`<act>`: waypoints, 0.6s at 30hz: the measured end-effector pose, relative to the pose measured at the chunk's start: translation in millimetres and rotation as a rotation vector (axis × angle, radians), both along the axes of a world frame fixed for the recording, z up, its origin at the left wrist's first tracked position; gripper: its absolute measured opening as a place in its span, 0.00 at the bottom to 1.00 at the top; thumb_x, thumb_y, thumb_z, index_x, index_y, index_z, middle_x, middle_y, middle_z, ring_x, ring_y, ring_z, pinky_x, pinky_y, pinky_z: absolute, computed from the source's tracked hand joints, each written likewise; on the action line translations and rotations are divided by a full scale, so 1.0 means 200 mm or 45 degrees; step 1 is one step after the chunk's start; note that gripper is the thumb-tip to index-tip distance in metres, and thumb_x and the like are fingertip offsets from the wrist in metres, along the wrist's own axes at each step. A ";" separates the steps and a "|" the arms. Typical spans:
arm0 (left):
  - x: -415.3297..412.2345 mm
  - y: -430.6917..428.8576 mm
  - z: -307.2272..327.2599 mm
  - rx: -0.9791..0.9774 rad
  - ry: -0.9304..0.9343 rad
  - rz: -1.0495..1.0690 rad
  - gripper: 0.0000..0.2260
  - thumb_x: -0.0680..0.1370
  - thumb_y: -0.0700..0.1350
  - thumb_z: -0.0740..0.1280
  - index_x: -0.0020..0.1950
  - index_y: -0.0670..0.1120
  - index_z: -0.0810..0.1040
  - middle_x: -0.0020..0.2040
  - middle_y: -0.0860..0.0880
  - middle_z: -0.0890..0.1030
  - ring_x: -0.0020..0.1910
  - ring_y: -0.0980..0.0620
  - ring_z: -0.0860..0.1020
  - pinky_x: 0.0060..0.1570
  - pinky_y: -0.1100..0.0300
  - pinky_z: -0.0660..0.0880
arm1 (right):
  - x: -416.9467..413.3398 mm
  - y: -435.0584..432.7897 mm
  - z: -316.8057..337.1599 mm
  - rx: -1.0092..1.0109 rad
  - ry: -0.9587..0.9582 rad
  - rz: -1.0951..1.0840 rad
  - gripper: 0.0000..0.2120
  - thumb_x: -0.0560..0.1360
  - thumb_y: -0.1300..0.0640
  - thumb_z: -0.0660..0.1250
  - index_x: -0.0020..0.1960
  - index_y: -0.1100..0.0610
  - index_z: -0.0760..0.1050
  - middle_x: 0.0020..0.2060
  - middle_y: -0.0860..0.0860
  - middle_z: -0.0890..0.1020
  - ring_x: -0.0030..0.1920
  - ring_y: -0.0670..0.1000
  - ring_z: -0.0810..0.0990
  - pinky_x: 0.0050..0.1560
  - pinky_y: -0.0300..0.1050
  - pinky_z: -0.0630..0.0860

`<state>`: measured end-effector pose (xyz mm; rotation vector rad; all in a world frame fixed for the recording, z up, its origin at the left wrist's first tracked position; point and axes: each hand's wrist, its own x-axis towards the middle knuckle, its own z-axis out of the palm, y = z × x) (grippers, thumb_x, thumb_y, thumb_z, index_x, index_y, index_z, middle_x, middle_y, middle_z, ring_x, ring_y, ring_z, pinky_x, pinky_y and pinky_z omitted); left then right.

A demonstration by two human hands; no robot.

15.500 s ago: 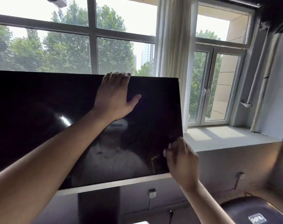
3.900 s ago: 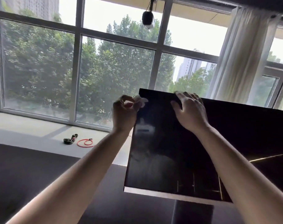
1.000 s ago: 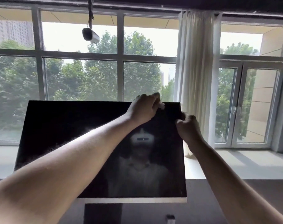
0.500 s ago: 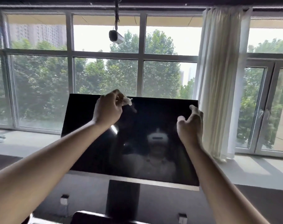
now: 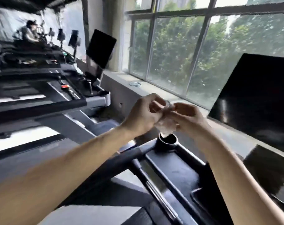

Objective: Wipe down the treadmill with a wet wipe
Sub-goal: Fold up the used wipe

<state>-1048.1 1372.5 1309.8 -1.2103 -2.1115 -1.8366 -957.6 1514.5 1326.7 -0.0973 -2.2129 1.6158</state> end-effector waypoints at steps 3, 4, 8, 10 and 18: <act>-0.04 -0.56 -0.18 -0.070 -0.128 0.226 0.08 0.75 0.28 0.72 0.49 0.40 0.80 0.34 0.58 0.82 0.34 0.66 0.78 0.37 0.70 0.73 | -0.22 -0.46 -0.17 0.032 -0.132 0.267 0.05 0.75 0.63 0.74 0.46 0.65 0.81 0.37 0.56 0.80 0.38 0.52 0.77 0.36 0.43 0.76; -0.04 -0.73 -0.24 -0.100 -0.194 0.307 0.10 0.75 0.27 0.71 0.50 0.40 0.80 0.34 0.59 0.82 0.34 0.67 0.78 0.37 0.71 0.72 | -0.28 -0.61 -0.21 0.031 -0.181 0.358 0.05 0.76 0.64 0.74 0.46 0.67 0.80 0.36 0.56 0.79 0.38 0.52 0.77 0.35 0.44 0.76; 0.04 -1.49 -0.46 -0.166 -0.330 0.752 0.10 0.73 0.32 0.71 0.49 0.46 0.82 0.41 0.53 0.85 0.40 0.57 0.82 0.44 0.58 0.80 | -0.46 -1.34 -0.40 0.027 -0.320 0.786 0.04 0.76 0.69 0.71 0.43 0.64 0.78 0.33 0.55 0.80 0.33 0.51 0.78 0.30 0.41 0.76; 0.13 -1.81 -0.54 -0.163 -0.446 0.937 0.08 0.71 0.42 0.72 0.49 0.47 0.82 0.43 0.51 0.86 0.44 0.51 0.83 0.49 0.50 0.80 | -0.49 -1.66 -0.45 0.046 -0.352 0.950 0.06 0.77 0.71 0.68 0.43 0.64 0.78 0.33 0.56 0.80 0.31 0.51 0.78 0.29 0.42 0.76; 0.78 -2.68 -0.80 0.143 -0.860 1.656 0.10 0.71 0.50 0.80 0.43 0.46 0.83 0.32 0.55 0.77 0.32 0.57 0.74 0.36 0.59 0.72 | -0.36 -2.82 -0.72 0.208 -0.575 1.739 0.14 0.75 0.75 0.63 0.48 0.58 0.80 0.39 0.59 0.84 0.36 0.58 0.82 0.34 0.50 0.81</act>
